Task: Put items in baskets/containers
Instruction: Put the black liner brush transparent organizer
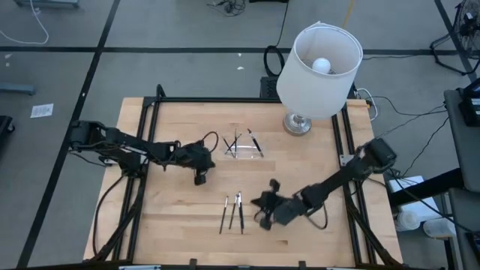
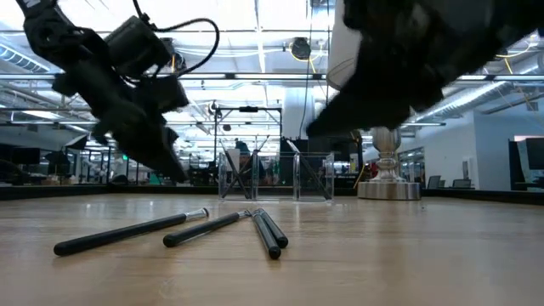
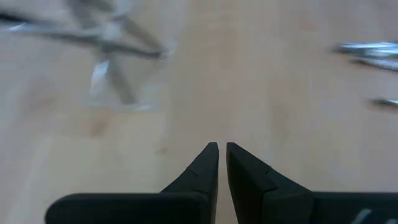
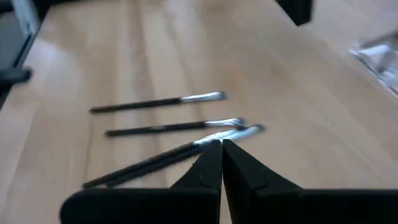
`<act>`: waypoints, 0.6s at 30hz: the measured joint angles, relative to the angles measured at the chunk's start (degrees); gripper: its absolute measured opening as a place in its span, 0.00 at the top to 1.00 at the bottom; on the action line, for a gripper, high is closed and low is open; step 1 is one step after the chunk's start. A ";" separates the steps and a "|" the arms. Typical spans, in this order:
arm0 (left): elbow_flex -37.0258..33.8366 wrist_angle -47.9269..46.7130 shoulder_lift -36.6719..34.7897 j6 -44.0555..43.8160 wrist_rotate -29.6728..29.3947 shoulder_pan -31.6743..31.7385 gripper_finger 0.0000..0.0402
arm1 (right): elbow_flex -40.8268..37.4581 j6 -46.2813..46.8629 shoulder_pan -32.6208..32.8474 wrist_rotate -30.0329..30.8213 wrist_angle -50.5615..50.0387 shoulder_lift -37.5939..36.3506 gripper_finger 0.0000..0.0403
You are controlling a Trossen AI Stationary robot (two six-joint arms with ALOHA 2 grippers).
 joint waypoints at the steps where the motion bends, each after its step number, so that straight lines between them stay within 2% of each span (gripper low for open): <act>1: 0.00 -0.76 -0.93 0.99 1.59 -0.74 0.90 | 1.89 -1.32 0.49 0.13 0.18 1.41 1.00; 5: -0.03 -1.65 -6.93 5.03 7.09 -5.39 0.90 | 6.55 -2.94 2.47 0.22 0.75 4.54 1.00; 8: -0.03 0.44 -14.27 7.60 7.53 -10.72 0.90 | 7.28 -3.89 3.99 0.30 0.02 6.74 1.00; 11: -0.02 -0.65 -24.43 9.13 2.87 -16.18 0.90 | 7.29 -3.84 4.54 1.56 -0.44 7.43 1.00; 15: 0.00 -8.36 -40.69 9.23 -7.00 -23.43 0.90 | 7.30 -2.39 4.59 1.68 -1.35 7.50 1.00; 18: -2.21 -7.33 -49.64 8.53 -13.31 -28.09 0.90 | 7.30 -1.40 4.73 1.16 -1.17 7.48 1.00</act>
